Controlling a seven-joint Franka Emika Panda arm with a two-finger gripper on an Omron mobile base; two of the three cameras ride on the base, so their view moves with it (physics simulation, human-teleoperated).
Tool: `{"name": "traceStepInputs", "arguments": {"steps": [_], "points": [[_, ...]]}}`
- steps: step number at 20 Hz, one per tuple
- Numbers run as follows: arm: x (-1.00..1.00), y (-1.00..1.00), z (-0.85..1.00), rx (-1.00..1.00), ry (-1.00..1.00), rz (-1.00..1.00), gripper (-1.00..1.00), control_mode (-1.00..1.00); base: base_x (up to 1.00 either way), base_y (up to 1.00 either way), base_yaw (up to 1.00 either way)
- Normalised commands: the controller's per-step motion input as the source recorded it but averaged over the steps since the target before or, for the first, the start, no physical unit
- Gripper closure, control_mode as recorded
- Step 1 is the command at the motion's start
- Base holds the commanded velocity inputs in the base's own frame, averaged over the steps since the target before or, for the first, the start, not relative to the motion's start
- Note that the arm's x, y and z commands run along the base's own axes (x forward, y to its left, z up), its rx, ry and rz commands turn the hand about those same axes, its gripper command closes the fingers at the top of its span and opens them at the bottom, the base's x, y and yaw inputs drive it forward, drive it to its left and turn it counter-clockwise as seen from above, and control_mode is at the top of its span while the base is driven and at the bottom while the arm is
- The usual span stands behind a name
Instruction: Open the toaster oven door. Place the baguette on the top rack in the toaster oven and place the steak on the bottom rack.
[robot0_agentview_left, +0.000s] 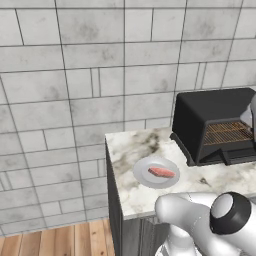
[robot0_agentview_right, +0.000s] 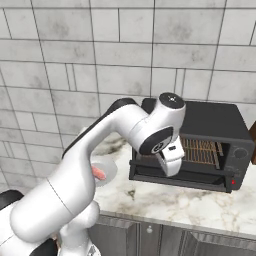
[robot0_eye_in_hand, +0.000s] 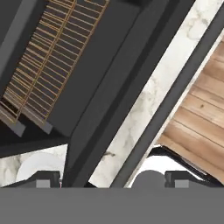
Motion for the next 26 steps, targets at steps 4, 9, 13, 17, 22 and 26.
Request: {"name": "traceStepInputs", "arguments": {"steps": [4,9,13,17,22,26], "points": [[0.31,0.00,0.00,-0.09,-0.19,0.46,-1.00,-1.00,0.00,0.00,0.00],[0.32,0.00,0.01,-0.14,-0.06,0.43,-1.00,-1.00,0.00,0.00,0.00],[0.30,-0.02,0.00,-0.22,0.06,0.40,-1.00,-1.00,0.00,0.00,0.00],[0.16,-0.02,-0.10,-0.24,0.06,0.35,-1.00,-1.00,0.00,0.00,0.00],[0.20,-0.05,-0.30,-0.12,0.08,0.22,-1.00,-1.00,0.00,0.00,0.00],[0.22,-0.03,-0.28,-0.05,0.10,0.14,-1.00,-1.00,0.00,0.00,0.00]]}}
